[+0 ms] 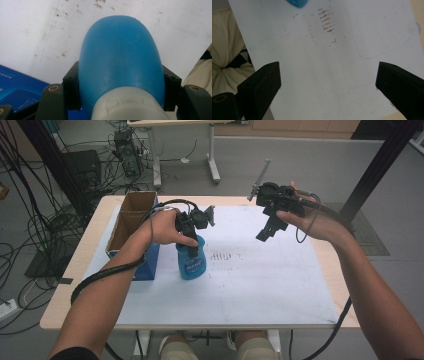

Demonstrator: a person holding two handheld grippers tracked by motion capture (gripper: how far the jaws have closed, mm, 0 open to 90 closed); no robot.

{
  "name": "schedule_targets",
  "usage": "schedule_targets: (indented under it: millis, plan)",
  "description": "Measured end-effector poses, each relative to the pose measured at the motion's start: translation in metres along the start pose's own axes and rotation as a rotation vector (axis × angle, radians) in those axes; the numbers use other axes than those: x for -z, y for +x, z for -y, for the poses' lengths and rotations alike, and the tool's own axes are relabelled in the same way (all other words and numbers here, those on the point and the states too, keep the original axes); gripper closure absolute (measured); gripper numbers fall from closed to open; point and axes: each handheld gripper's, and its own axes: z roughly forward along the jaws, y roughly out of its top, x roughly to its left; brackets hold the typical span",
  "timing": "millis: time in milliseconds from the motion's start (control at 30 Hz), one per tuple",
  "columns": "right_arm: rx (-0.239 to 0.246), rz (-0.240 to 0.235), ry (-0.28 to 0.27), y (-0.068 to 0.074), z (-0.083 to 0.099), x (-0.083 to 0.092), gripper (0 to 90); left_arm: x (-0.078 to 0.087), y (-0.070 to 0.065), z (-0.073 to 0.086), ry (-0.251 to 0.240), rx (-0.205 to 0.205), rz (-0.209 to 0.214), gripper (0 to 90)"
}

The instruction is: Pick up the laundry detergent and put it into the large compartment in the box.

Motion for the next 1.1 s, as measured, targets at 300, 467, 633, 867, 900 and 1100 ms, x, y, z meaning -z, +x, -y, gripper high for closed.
schedule_targets:
  millis: [300, 467, 633, 867, 900, 1100]
  plan:
    - [-0.005, -0.001, 0.002, 0.0000, 0.0001, -0.0003, 6.1, 0.0002, 0.0002, -0.0007, 0.004, 0.004, 0.000, 37.1]
    - [-0.005, 0.000, 0.001, -0.0006, 0.0011, 0.0000, 6.2, 0.0002, 0.0005, -0.0014, 0.005, 0.008, 0.000, 37.1]
    - [-0.006, 0.000, 0.000, 0.0000, 0.0017, -0.0005, 6.2, 0.0006, 0.0000, -0.0032, 0.015, 0.008, -0.005, 37.1]
    - [-0.004, 0.001, -0.002, -0.0003, 0.0031, 0.0004, 6.2, 0.0010, 0.0022, -0.0019, 0.015, 0.034, -0.002, 37.2]
    - [-0.004, 0.001, -0.002, -0.0004, 0.0032, 0.0005, 6.1, 0.0012, 0.0027, -0.0014, 0.014, 0.036, -0.002, 37.2]
    - [-0.010, -0.001, 0.001, -0.0003, 0.0035, 0.0004, 6.1, 0.0054, 0.0018, 0.0002, 0.014, 0.057, -0.014, 37.2]
